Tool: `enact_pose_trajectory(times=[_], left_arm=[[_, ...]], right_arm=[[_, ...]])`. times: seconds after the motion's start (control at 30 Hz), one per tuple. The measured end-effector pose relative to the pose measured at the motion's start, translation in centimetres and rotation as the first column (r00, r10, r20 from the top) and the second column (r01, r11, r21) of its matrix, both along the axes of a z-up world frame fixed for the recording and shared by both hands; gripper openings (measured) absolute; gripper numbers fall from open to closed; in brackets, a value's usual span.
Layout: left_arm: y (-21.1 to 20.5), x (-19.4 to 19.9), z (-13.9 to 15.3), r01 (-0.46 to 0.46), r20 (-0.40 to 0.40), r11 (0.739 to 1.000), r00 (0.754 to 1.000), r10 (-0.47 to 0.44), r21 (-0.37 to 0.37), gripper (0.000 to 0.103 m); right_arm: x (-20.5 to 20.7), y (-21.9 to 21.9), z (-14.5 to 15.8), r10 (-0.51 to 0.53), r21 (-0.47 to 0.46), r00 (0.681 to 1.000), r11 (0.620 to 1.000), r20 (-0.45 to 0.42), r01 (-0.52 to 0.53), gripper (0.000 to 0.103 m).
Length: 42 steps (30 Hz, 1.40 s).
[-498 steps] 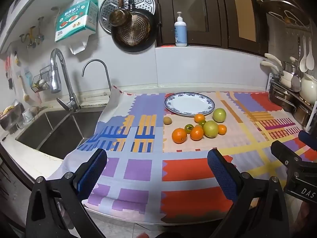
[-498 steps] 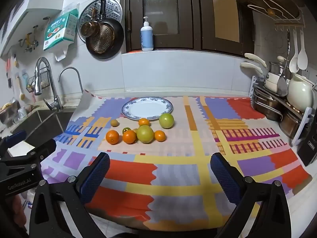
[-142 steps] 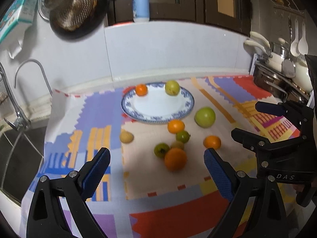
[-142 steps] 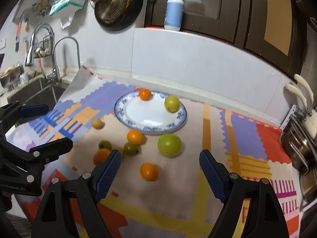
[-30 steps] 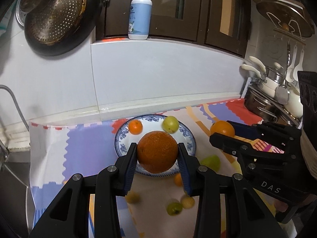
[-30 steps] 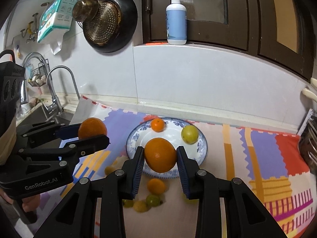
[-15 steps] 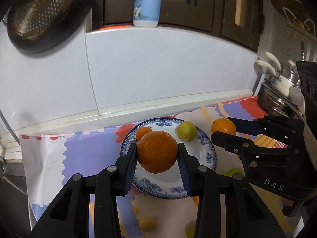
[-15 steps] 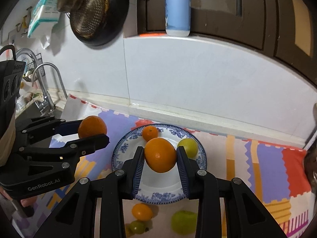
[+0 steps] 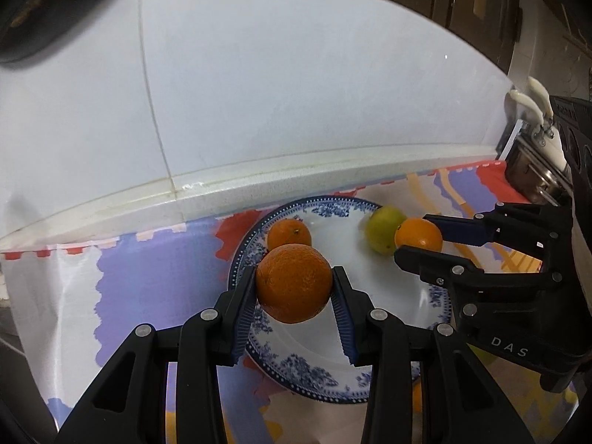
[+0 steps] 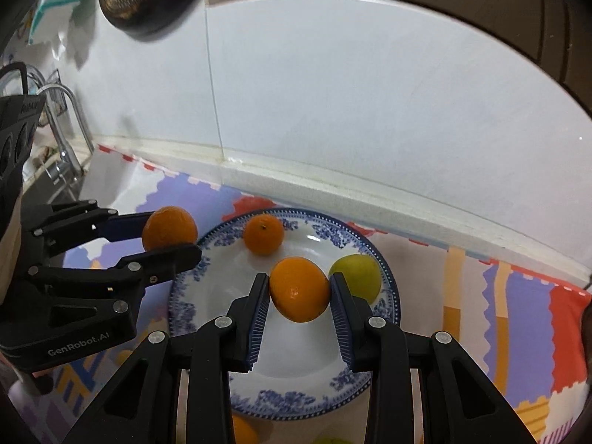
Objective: Organize fruits
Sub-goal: 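Carry both held fruits onto the plate and open both tools, then lift both tools away from the plate toward the remaining fruits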
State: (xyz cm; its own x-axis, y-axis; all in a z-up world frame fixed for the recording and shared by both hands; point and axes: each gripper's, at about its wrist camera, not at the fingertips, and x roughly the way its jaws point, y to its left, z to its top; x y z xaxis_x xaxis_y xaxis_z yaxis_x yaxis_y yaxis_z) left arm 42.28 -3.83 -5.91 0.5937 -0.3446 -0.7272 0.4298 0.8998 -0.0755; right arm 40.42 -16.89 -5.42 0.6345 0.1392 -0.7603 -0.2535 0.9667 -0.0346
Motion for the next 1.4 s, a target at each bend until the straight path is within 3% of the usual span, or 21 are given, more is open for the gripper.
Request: enact_pose_trajectory(times=[0.37,0.77,0.93,1.03,1.4], left_arm=[[-1.5,2.2,-3.0,0.054,-0.086,0.998,0.995,-0.05,0.045,0.039],[-2.1,2.6,-3.7,0.063,-0.101,0.995,0.993,-0.055,0.073,0.04],[-1.6,2.1,-2.4,0.045,-0.063,0.996,0.997,-0.04,0.074,0.048],[-1.2,1.4,-1.2,0.025,-0.025,0.997,0.999,-0.023,0.078,0.048],[1.1,-4.5,3.9,-0.068,0.126,0.997,0.99,0.064,0.028,0.074]], right_arm=[[2.0,-0.1,-2.5,-0.001,-0.007,0.996,1.0,-0.093,0.0,0.034],[2.7,-0.2,-3.3,-0.017,0.009,0.992,1.0,-0.124,0.018,0.034],[2.3,-0.5,-2.8,-0.042,0.005,0.993,0.999,-0.107,0.042,0.043],[1.5,-0.7,-1.8,-0.053,-0.004,0.996,0.999,-0.074,0.053,0.043],[-3.3,-0.7,2.6,-0.084,0.019,0.994,0.996,0.067,0.083,0.044]])
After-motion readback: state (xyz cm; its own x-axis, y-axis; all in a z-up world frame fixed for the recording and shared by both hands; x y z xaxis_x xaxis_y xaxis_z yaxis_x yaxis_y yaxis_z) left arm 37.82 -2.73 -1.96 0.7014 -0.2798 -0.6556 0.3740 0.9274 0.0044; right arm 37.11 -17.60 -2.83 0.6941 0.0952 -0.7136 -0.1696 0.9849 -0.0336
